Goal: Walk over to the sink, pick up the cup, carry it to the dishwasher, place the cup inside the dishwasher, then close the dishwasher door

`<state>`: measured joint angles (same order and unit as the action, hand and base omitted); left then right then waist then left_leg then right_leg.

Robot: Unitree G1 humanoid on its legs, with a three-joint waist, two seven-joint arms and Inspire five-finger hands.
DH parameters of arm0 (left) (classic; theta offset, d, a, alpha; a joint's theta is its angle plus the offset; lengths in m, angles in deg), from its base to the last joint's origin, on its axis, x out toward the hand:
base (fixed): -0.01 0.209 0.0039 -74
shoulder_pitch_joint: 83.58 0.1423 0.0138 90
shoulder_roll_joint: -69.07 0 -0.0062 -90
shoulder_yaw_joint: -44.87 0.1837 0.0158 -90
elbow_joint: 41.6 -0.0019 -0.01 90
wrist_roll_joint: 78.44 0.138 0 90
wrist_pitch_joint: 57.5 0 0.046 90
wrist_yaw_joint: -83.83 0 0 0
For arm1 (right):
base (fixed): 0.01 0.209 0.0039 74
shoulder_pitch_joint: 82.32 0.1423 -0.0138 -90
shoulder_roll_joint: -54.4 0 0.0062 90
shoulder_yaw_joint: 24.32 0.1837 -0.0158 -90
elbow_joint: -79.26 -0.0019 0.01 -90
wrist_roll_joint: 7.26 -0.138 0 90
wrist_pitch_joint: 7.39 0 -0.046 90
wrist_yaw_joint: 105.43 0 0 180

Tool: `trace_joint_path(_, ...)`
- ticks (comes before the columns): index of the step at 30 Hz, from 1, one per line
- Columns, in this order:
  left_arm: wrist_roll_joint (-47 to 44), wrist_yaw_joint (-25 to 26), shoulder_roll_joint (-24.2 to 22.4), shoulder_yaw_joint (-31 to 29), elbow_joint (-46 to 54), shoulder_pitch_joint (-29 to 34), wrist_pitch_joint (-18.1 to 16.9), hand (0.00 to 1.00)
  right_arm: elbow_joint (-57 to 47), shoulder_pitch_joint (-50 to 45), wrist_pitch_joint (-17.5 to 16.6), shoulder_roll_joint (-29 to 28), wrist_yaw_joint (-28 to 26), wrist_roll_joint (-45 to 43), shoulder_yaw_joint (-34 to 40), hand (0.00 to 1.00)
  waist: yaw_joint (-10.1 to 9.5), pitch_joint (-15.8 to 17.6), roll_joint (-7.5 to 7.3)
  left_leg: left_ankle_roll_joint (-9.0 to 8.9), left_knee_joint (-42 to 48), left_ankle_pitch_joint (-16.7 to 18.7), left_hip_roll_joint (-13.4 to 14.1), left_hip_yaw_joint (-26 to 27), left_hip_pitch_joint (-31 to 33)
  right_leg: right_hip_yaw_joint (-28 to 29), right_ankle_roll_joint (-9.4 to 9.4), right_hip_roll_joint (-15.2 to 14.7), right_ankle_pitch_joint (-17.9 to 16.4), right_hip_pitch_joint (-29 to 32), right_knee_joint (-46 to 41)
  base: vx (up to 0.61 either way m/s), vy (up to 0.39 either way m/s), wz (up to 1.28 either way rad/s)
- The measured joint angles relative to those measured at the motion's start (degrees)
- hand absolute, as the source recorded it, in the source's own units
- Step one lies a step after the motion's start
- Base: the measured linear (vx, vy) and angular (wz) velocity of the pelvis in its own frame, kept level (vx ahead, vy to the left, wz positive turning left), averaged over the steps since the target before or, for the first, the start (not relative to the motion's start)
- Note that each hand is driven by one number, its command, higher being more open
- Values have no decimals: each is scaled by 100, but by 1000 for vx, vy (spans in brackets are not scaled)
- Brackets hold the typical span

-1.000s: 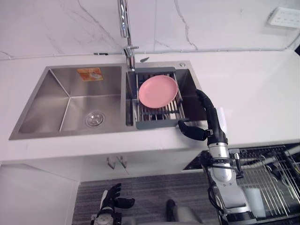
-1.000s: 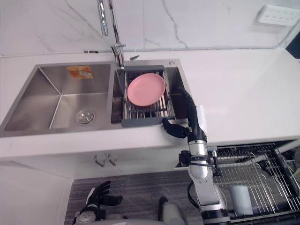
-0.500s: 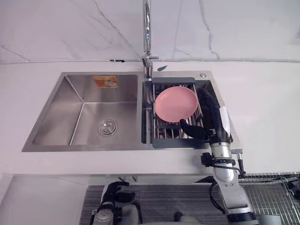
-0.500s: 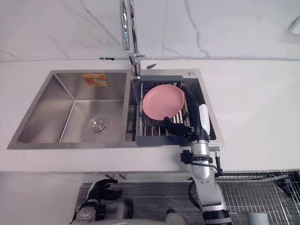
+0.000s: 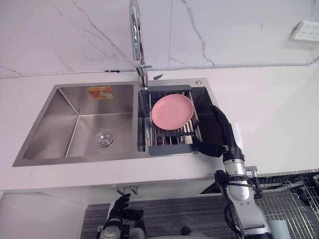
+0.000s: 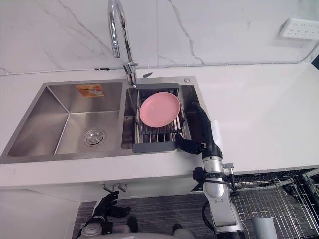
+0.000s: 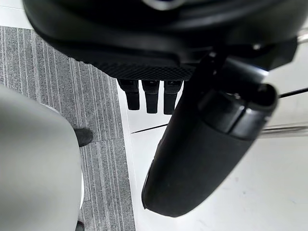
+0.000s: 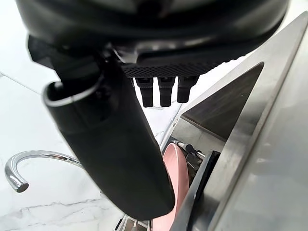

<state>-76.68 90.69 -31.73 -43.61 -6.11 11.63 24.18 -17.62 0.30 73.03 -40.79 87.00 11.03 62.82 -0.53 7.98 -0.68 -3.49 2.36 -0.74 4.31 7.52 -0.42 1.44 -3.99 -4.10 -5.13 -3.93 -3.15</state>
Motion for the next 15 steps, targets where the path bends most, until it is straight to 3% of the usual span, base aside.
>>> trace_joint_path(10, -6, -62, -72, -296, -180, 2, 59, 90, 233, 12, 227, -110, 56, 303, 177, 90, -26, -81, -25, 20, -330, -153, -79, -139, -333, -154, -8, -45, 1, -250, 3, -13, -6, 7)
trace_joint_path(15, -9, -71, -99, -462, -212, 17, 103, 90, 232, 100, 268, 259, 153, 455, 290, 90, -31, -140, -54, 18, -440, -193, -125, -238, -344, -171, -22, -63, -8, -234, 48, -34, -9, 0)
